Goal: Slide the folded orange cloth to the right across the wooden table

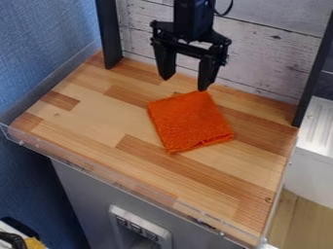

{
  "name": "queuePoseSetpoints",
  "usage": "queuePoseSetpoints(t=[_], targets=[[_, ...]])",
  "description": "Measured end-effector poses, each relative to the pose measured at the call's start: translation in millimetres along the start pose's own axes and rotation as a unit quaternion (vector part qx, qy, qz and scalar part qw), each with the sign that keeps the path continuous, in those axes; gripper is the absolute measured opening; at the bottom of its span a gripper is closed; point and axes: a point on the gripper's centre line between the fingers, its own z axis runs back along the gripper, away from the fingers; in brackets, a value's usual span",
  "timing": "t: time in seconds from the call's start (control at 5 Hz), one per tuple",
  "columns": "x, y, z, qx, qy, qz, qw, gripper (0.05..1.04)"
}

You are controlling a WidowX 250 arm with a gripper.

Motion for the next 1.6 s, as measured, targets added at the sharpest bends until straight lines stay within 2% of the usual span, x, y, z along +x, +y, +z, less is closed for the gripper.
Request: queuePoseSetpoints(t=[0.8,1.6], targets=[[0,1,9,0.003,0.012,0.016,0.9998,0.997],[3,-11,13,-0.002,0.003,0.019,0.9998,0.998]])
